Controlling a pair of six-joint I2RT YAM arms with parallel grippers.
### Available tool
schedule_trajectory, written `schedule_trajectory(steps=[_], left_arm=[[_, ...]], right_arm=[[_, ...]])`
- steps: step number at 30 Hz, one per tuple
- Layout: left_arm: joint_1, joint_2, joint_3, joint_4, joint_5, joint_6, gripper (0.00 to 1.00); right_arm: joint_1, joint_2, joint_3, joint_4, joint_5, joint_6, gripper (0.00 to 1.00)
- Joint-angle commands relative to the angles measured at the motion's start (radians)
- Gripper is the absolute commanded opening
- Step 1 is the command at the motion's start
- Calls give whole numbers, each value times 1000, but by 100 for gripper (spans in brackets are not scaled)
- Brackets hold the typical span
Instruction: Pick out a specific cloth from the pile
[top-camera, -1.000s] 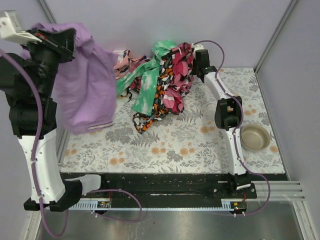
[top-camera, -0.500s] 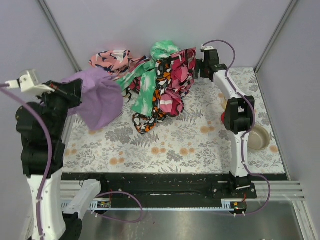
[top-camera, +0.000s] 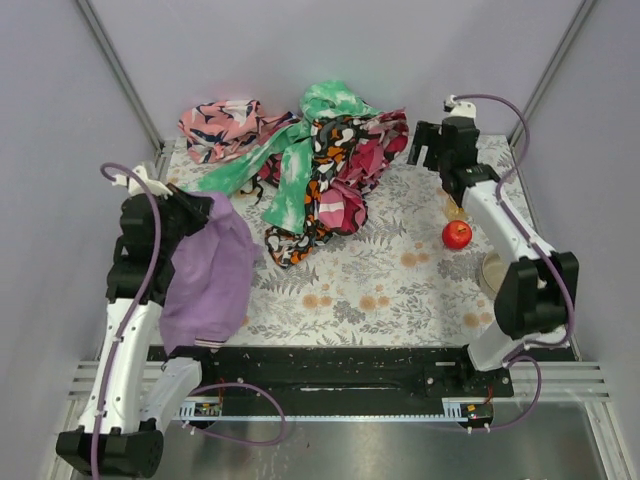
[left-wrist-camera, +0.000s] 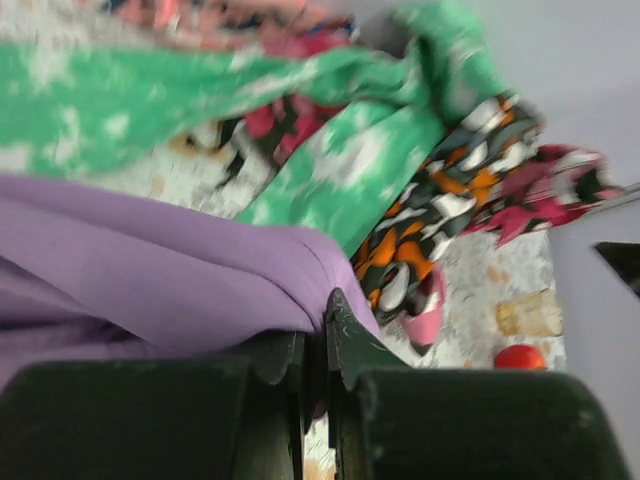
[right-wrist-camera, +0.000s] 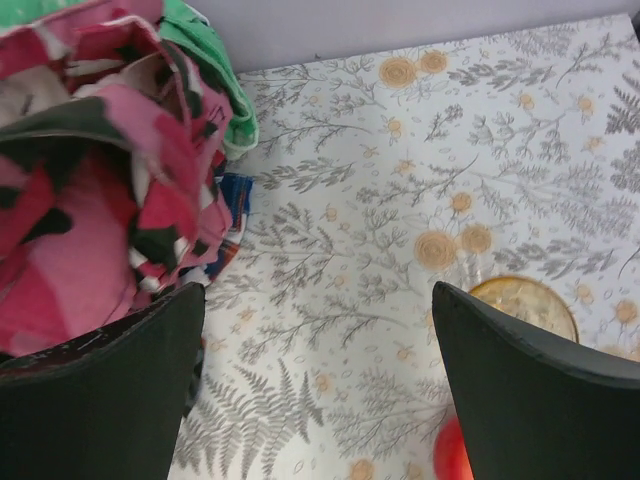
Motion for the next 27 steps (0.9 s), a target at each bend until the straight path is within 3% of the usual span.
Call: schedule_trajectory(steps=[1,4,11,12,13,14,15,22,27], left_arm=[[1,-30,-198,189,-33,-84,0],[1,-23,-379,268,-39,-148,0],[1,34,-599,139,-131,-249,0],[1,22,-607,96,-166,-271,9],[1,4,-595,69,-206,-279,32],[1,-24,-564,44,-221,-271,61],[1,-52,-529,19,-222,-256,99],[1,-289,-216,-99,-327,-202,99],[1,-423,-208,-82,-334,-149,99]], right_arm=[[0,-190,-263,249,-32,185,99],[0,-285,-398,342,-92,251,99],[0,-399,-516,320,-156,269,99],[0,-424,-547,326,-156,278,99],[1,-442,-568,326,-150,289,99],[0,-459,-596,326,-155,291,100],[0,-476,-611,322,-155,294,99],[1,-565,-615,168,-130,292,99],[0,-660,-682,179,-121,282,99]])
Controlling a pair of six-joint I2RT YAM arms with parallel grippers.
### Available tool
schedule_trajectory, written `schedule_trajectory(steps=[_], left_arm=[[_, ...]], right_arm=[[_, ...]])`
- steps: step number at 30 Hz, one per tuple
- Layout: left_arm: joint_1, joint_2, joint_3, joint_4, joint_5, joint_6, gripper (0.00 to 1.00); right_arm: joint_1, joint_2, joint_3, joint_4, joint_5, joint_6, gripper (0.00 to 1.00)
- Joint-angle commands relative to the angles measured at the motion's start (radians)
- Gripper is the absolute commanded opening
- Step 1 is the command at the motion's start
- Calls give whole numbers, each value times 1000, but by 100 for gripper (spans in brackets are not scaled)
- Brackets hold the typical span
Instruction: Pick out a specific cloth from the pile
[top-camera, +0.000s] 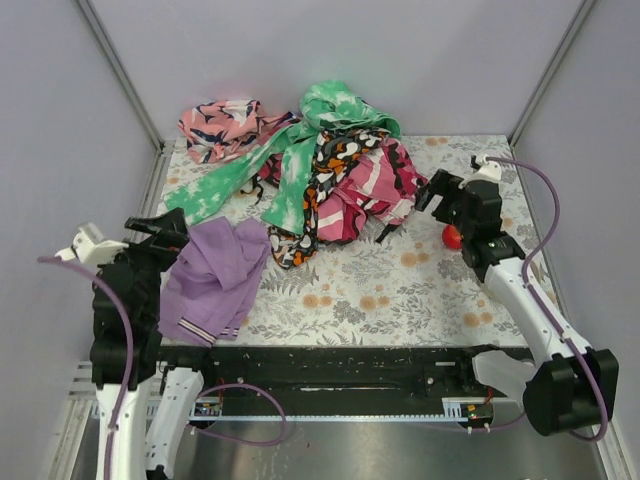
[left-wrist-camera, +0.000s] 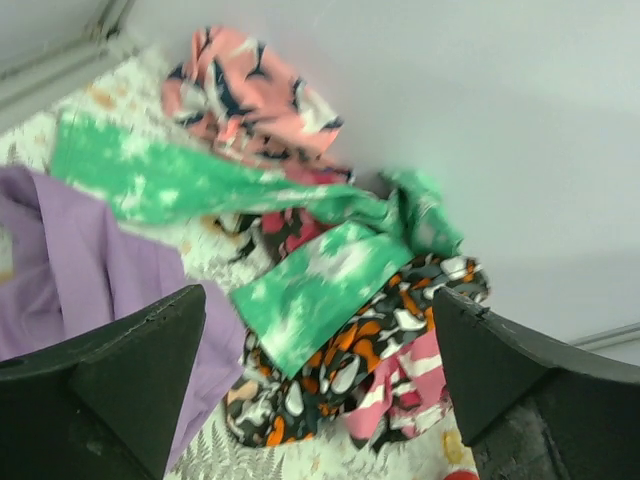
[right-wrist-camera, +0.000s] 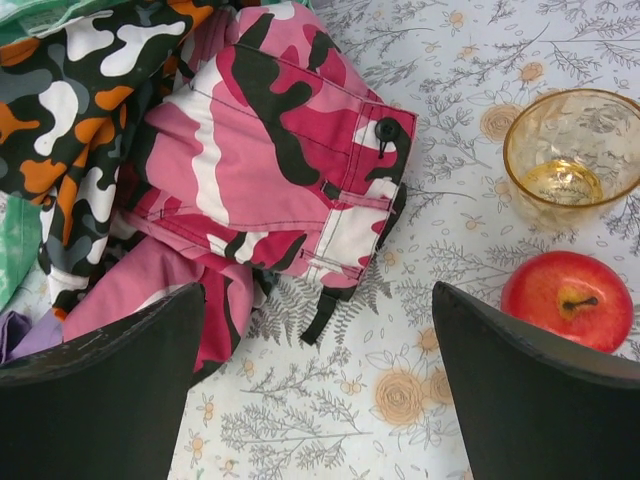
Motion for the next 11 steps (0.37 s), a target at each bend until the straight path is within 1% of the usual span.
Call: schedule_trajectory(steps=[1,5,6,11], left_arm=[[1,-94,-26,-10,-36,61,99],[1,-126,-83,36,34,87,99],[1,-120,-85,40,46,97,99],[1,-88,-91,50,102,107,99]], right_arm=[[0,-109,-64,10,10,-3,99],[1,-175,-138,66,-14,-15,99],[0,-188,-152,108,-20,-15,100],[0,-212,-172,119,-85,-35,100]])
